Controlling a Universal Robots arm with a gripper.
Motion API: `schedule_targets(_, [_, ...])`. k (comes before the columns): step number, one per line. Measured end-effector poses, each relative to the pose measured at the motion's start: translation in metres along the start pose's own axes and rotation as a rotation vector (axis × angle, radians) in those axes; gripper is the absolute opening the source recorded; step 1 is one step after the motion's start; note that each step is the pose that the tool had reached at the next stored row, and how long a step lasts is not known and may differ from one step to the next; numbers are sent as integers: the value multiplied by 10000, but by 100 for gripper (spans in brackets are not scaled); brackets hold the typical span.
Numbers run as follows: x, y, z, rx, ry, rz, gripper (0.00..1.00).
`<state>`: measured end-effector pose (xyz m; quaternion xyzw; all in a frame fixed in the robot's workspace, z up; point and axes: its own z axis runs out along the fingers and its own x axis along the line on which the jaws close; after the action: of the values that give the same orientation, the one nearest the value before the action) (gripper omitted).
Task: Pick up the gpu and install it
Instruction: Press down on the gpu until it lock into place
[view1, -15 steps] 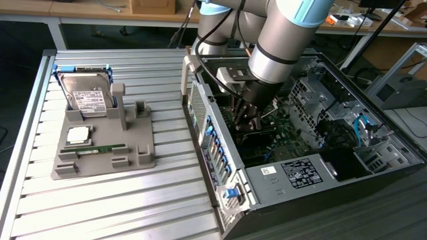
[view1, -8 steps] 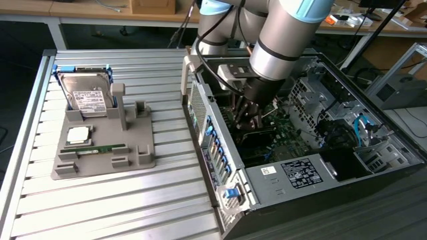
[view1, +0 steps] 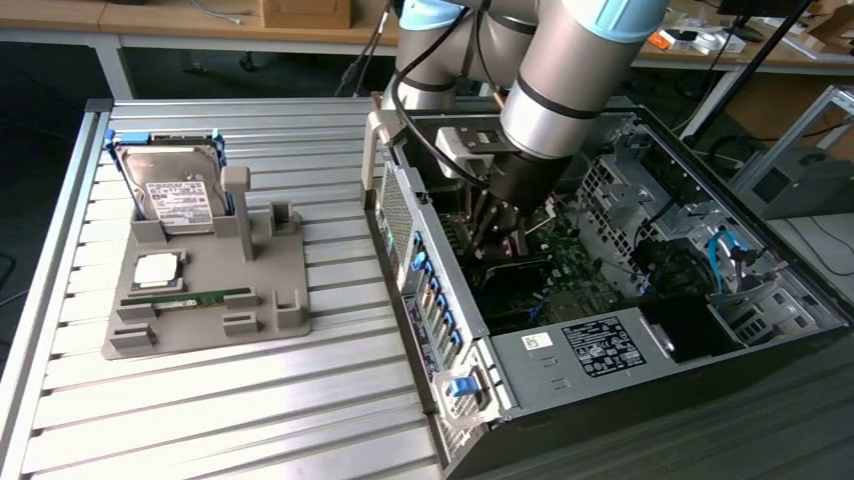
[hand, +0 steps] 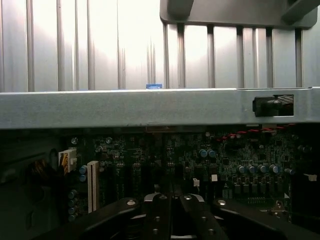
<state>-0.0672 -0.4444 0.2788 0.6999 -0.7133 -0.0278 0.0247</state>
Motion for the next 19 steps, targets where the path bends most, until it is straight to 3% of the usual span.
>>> schedule_targets(19, [65,-5,64,-1,0,1,11])
